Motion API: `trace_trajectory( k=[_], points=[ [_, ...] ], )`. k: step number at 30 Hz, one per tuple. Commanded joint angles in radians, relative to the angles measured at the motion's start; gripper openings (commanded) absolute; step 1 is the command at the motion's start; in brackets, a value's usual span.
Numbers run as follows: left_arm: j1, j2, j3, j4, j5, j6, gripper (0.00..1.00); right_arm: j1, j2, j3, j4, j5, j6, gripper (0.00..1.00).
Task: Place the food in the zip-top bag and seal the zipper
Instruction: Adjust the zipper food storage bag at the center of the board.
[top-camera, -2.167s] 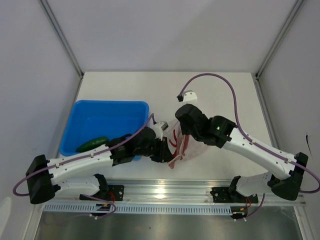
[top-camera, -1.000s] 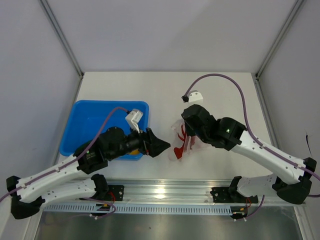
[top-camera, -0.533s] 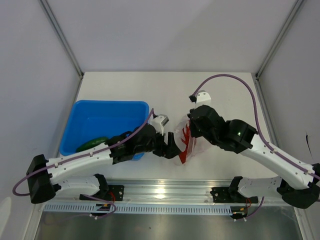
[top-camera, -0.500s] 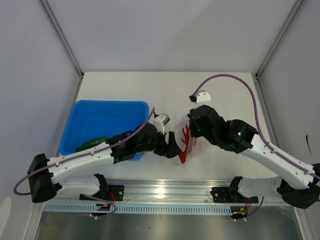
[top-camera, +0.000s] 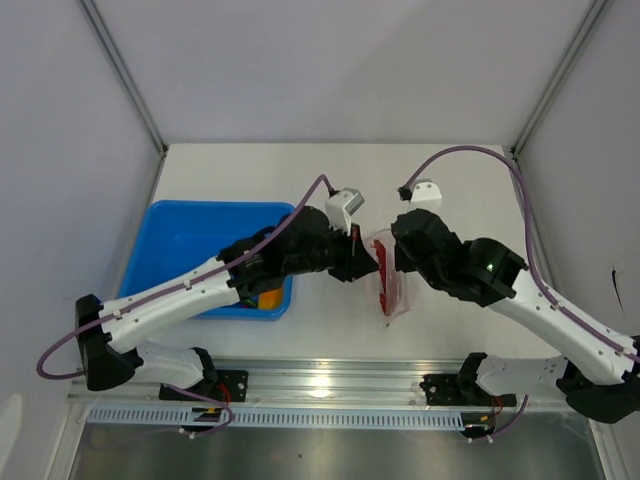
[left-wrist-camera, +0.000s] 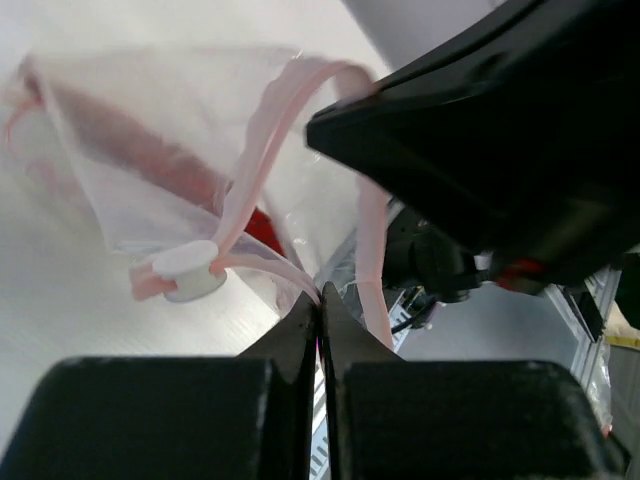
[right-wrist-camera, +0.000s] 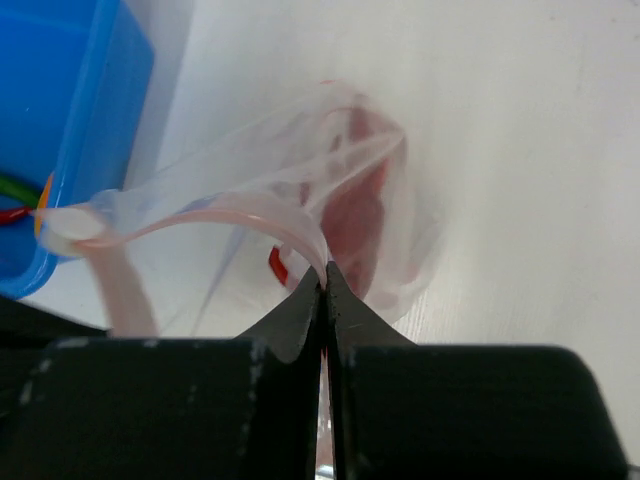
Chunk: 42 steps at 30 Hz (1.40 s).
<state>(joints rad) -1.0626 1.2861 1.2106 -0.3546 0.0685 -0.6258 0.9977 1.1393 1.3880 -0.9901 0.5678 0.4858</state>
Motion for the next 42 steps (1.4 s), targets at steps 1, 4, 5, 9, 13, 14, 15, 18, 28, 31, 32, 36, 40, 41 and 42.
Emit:
trace_trajectory(
  k=[1,4,5,9,13,14,15,18,28,31,32,36,40,41,42],
  points=[
    [0.004,0.019,0.17,-0.006,0.05,0.066,0.01,-0.022,-0.055,0.045,-0.044,0.07,0.042,0.0],
    [0.004,0.028,0.247,0.0,0.073,0.074,0.01,-0.024,-0.091,0.084,-0.064,0.105,0.045,0.0],
    [0.004,0.019,0.256,0.006,0.077,0.074,0.01,-0.024,-0.104,0.094,-0.064,0.113,0.045,0.0],
    [0.022,0.033,0.289,-0.021,0.074,0.077,0.01,-0.028,-0.188,0.1,-0.027,0.127,0.019,0.0],
    [0.105,0.113,0.316,-0.098,0.215,0.026,0.01,-0.057,-0.173,0.094,-0.044,0.113,0.005,0.0],
    [0.111,0.114,0.297,-0.089,0.24,0.015,0.01,-0.076,-0.156,0.068,-0.048,0.1,0.004,0.0],
    [0.112,0.114,0.287,-0.077,0.247,0.012,0.0,-0.085,-0.156,0.05,-0.05,0.083,0.005,0.0],
    [0.118,0.11,0.259,-0.035,0.298,-0.003,0.01,-0.131,-0.119,-0.033,-0.042,0.014,0.016,0.0],
    [0.167,0.18,0.421,-0.1,0.413,0.011,0.01,-0.214,-0.092,-0.049,-0.054,-0.089,0.016,0.06],
    [0.185,0.206,0.467,-0.107,0.456,0.008,0.01,-0.217,-0.101,-0.034,-0.056,-0.121,0.014,0.13],
    [0.19,0.216,0.498,-0.122,0.476,0.008,0.0,-0.217,-0.105,-0.033,-0.051,-0.128,0.013,0.17],
    [0.202,0.225,0.512,-0.112,0.496,-0.015,0.01,-0.217,-0.127,-0.038,-0.042,-0.158,0.013,0.45],
    [0.21,0.292,0.622,-0.158,0.507,-0.025,0.0,-0.223,-0.159,-0.049,-0.019,-0.213,0.013,0.53],
    [0.21,0.314,0.642,-0.178,0.508,-0.022,0.0,-0.226,-0.161,-0.055,-0.018,-0.233,0.017,0.53],
    [0.21,0.34,0.693,-0.211,0.522,-0.018,0.01,-0.229,-0.162,-0.058,-0.019,-0.239,0.023,0.53]
  ],
)
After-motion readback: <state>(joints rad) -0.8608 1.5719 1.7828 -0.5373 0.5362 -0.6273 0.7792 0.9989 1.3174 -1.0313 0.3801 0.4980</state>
